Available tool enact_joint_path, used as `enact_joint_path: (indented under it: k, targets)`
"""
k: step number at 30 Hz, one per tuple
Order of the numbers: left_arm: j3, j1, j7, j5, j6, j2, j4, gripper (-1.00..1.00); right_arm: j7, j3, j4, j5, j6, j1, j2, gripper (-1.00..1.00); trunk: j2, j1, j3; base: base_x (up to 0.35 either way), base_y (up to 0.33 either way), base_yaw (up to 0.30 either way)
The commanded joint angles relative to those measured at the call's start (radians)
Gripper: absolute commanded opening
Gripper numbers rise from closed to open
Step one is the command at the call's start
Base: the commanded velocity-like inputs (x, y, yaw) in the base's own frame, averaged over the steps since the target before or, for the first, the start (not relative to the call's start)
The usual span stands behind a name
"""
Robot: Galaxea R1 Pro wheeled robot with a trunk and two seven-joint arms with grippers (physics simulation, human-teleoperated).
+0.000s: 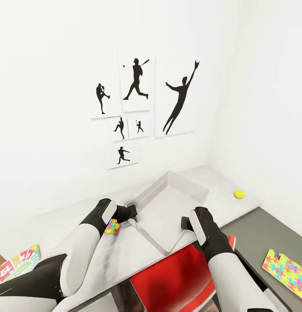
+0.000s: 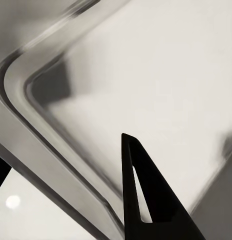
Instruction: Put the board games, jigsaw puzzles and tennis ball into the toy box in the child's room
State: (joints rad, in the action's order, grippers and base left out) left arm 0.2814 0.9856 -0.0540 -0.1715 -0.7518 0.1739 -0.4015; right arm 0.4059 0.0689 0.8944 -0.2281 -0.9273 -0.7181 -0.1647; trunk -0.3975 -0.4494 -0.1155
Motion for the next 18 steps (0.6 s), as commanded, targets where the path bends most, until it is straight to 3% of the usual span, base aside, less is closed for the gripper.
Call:
enact_joint_path:
  k: [1, 18]
  targets:
    - [0.004, 0.001, -0.001, -0.005, -0.006, 0.001, -0.002, -1.0, 0.008, 0.003, 0.001, -0.005, -0.002, -0.001, 0.0, -1.0, -0.003, -0.001, -0.004, 0.0, 0.0, 0.0]
    - [0.005, 0.001, -0.001, -0.005, -0.006, 0.001, -0.002, -1.0, 0.008, 0.003, 0.002, -0.005, -0.002, -0.001, 0.0, -1.0, -0.003, -0.001, -0.017, 0.0, 0.0, 0.0]
